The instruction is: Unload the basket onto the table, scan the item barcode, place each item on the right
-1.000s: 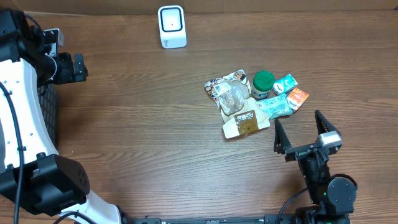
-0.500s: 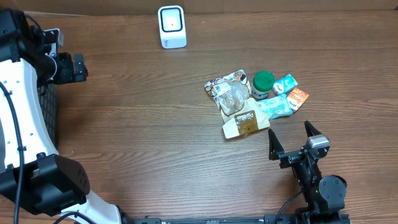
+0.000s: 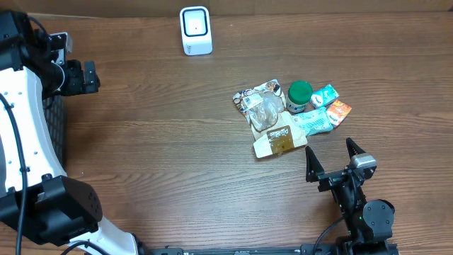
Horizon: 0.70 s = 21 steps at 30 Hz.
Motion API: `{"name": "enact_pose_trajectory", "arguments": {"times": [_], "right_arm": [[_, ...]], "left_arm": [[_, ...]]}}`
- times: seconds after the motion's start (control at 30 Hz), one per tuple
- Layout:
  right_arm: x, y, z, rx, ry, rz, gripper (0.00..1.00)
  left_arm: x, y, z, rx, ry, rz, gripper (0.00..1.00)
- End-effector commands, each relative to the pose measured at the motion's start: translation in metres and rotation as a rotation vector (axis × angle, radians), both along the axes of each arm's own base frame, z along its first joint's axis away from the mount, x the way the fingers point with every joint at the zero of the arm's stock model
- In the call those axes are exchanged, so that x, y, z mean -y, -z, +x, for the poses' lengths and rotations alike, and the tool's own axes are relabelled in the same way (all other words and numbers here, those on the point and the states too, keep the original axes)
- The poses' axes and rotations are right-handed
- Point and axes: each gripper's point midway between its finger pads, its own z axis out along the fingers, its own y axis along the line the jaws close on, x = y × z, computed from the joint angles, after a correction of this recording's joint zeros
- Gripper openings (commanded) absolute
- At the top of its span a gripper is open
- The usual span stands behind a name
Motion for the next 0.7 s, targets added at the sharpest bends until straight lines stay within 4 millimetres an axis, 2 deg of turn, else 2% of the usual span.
{"name": "enact_pose_trajectory", "arguments": {"times": [0.0,0.43,0.53,0.6,0.67], "right_arm": [[0.000,0.002,0.000,0.002,-0.001,0.012,1.00],[0.000,0.002,0.000,0.002,-0.001,0.011,1.00],[0.000,0.002,0.000,0.002,-0.001,0.012,1.00],[0.000,0.002,0.000,0.002,-0.001,0.012,1.00],[0.000,0.002,0.000,0.002,-0.001,0.011,1.00]], "left_arm": [[0.000,-0.001,0.000,0.005,0.012,0.005,1.00],[0.001,-0.005,0.000,0.013,0.013,0.008,1.00],[0.004,-0.021,-0.005,0.052,0.015,0.023,1.00],[0.008,-0.038,-0.010,0.093,0.020,0.038,0.99],[0.017,-0.063,-0.018,0.157,0.035,0.061,1.00]]}}
